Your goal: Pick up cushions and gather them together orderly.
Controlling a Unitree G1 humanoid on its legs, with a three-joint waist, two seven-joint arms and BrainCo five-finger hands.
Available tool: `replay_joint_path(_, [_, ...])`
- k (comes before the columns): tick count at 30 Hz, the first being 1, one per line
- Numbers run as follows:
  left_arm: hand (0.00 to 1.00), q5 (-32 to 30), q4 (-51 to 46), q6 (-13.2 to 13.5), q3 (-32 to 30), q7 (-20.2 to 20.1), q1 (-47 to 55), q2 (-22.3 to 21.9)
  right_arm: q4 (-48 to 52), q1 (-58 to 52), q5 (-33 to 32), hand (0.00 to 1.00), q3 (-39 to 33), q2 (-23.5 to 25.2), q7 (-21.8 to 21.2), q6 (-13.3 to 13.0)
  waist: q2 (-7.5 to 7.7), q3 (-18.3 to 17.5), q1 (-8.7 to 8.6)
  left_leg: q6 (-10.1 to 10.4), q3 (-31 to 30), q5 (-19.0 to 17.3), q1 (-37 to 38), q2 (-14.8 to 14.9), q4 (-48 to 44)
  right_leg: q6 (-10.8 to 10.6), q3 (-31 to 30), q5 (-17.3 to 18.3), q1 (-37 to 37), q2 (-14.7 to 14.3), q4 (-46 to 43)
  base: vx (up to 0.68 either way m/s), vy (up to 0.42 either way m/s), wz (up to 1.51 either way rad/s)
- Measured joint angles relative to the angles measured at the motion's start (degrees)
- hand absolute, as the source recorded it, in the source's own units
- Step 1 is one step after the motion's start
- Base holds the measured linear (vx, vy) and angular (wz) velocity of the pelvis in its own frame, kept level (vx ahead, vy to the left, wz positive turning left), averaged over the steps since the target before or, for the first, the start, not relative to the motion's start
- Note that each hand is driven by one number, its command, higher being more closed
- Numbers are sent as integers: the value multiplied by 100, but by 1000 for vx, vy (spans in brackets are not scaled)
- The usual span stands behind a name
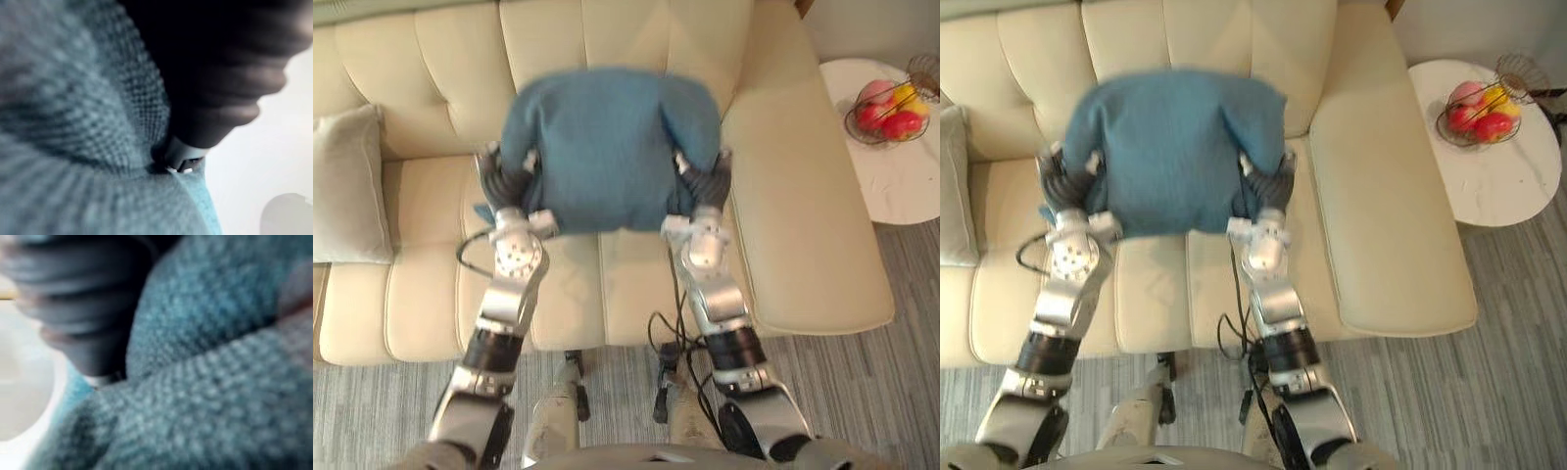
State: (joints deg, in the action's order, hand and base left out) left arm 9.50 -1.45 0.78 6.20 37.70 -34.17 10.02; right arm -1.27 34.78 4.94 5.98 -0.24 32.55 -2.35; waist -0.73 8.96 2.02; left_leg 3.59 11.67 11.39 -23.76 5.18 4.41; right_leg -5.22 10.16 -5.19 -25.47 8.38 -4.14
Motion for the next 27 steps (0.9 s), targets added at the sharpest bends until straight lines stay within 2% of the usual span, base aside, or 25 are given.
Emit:
replay_joint_path(3, [100,-279,1,169,-66,195,-1005,179,21,809,452,100,-156,0,404,-10,-15,33,3,122,-94,152,-410,-8,3,9,22,-59,-381,15,4,-20,-14,6])
replay_joint_path(5, [100,-347,5,217,-89,214,-1205,181,25,945,508,100,-206,-1,480,-17,-16,34,14,151,-110,185,-504,-7,3,11,29,-60,-460,15,4,5,-18,8])
replay_joint_path(8, [100,-417,508,395,-93,246,-1998,258,10,1418,670,100,-361,-46,689,-17,-92,122,12,306,-240,425,-845,30,5,27,137,-71,-712,16,3,4,-39,17])
replay_joint_path(9, [100,-415,618,401,-86,246,-2109,302,-9,1497,670,0,-390,-62,708,-17,-93,123,15,324,-243,463,-925,36,5,39,144,-80,-786,12,0,-21,-67,3])
replay_joint_path(10, [0,-409,901,404,-92,246,-2375,402,-219,1798,670,0,-429,-155,775,-20,-137,190,26,326,-251,505,-1099,75,5,83,157,-112,-951,-47,-3,-29,-47,-2])
replay_joint_path(12, [0,-404,1196,403,-95,246,-2549,400,-581,2070,657,0,-454,-288,792,-19,-159,257,29,318,-248,581,-1270,112,5,118,168,-138,-1110,-80,-12,-27,-35,0])
replay_joint_path(14, [0,-341,1547,399,-110,246,-2707,337,-1123,2423,563,0,-612,-435,782,-13,-169,449,22,396,-248,774,-1468,130,5,141,179,-154,-1299,-87,-62,-17,-31,7])
replay_joint_path(18, [0,-94,1925,394,-114,196,-2738,154,-1972,2790,45,0,-736,-690,601,45,-232,574,93,415,-238,938,-1953,231,6,183,192,-183,-1800,-190,-161,-26,-29,-3])
replay_joint_path(19, [0,-66,2057,394,-123,128,-2771,109,-2092,2863,-218,0,-743,-773,476,94,-240,717,81,489,-238,1069,-2077,234,6,216,193,-160,-1947,-183,-268,-24,-2,8])
replay_joint_path(20, [0,-61,2189,394,-154,62,-2769,102,-2238,2956,-321,0,-754,-838,406,125,-234,789,67,473,-233,1135,-2155,246,7,246,191,-138,-2064,-185,-357,-29,2,6])
replay_joint_path(24, [0,51,2548,383,-327,-157,-2703,-8,-2515,3152,-484,0,-761,-974,42,229,-240,951,72,465,-231,1152,-2473,348,13,289,181,-106,-2519,-260,-626,-57,30,-10])
replay_joint_path(27, [0,180,2749,368,-482,-342,-2494,-163,-2518,3188,-611,0,-845,-1001,-65,243,-239,1179,-7,531,-205,1068,-2561,391,15,315,151,-68,-2771,-267,-912,-68,70,-10])
